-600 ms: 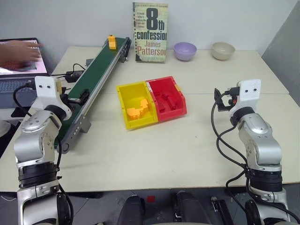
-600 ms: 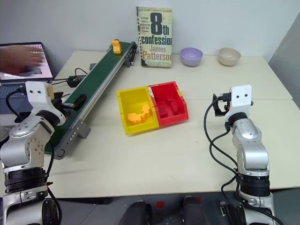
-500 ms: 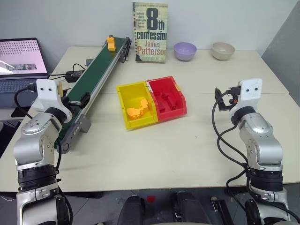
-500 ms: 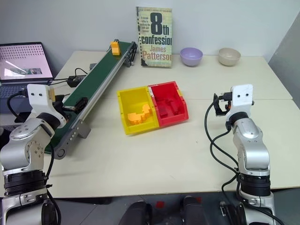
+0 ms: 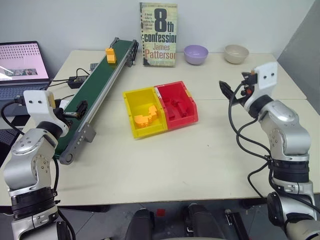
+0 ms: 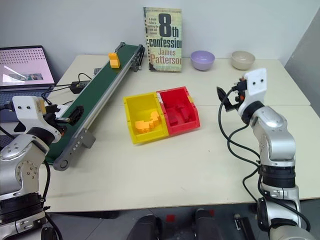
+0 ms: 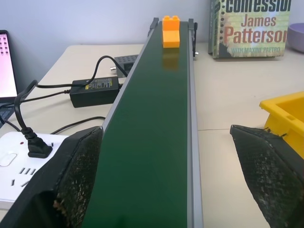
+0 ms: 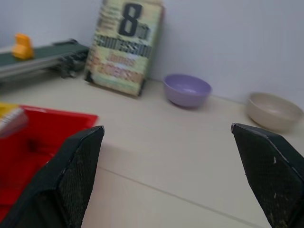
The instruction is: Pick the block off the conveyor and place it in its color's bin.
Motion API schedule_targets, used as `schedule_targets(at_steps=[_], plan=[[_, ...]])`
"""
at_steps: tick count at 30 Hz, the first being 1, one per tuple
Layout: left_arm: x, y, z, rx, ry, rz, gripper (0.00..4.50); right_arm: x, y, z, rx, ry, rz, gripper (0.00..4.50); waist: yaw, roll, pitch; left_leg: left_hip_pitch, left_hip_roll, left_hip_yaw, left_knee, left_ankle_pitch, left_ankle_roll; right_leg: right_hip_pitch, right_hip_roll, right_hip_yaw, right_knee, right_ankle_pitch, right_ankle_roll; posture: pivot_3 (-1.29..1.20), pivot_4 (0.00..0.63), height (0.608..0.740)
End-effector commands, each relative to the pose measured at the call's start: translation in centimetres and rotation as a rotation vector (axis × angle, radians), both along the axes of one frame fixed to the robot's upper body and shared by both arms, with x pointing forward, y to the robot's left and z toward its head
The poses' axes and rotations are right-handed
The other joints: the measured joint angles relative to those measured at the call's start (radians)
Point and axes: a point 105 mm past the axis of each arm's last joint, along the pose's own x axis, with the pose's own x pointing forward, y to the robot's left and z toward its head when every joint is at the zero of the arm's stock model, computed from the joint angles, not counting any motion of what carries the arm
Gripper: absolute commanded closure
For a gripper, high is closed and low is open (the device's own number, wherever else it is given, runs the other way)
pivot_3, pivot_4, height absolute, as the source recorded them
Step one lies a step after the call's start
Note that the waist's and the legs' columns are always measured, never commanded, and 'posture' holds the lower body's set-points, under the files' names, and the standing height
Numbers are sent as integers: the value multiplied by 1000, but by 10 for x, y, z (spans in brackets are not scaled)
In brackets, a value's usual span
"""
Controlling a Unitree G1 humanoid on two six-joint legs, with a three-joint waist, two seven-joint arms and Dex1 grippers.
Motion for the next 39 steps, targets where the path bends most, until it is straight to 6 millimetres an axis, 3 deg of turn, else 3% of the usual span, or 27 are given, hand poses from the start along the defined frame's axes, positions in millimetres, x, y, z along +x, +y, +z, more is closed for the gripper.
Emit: schedule_targets(at_steps=[1, 5, 9, 31, 39], plan=[[0, 4, 15, 0, -55, 6, 32, -21, 35, 20, -23, -15, 307, 0, -2, 0, 0, 0, 0, 0, 0, 0, 0, 0, 0, 0, 0, 0, 0, 0, 150, 740], [5, 5, 15, -2, -47, 3, 32, -53, 68, 22, -60, 45, 619, 0, 0, 0, 0, -1, 0, -1, 0, 0, 0, 0, 0, -1, -1, 0, 0, 0, 150, 740], [12, 5, 17, 2, -47, 1, 32, -67, 84, 24, -85, 37, 719, 0, 0, 0, 0, -1, 0, -1, 0, 0, 0, 0, -1, -1, -2, 0, 0, 0, 150, 740], [43, -4, 15, 29, -19, -33, 32, -73, 82, 28, -99, -9, 645, 0, 0, 0, 0, -1, 0, -1, 0, 0, 0, 0, -2, -2, -1, 1, -1, 0, 150, 740], [47, 1, 7, 43, 19, -2, 32, -79, 83, 25, -104, 9, 658, 0, -3, 0, 0, -1, 0, 0, 0, 0, 0, 0, -2, -1, -1, 1, -1, 0, 150, 740]])
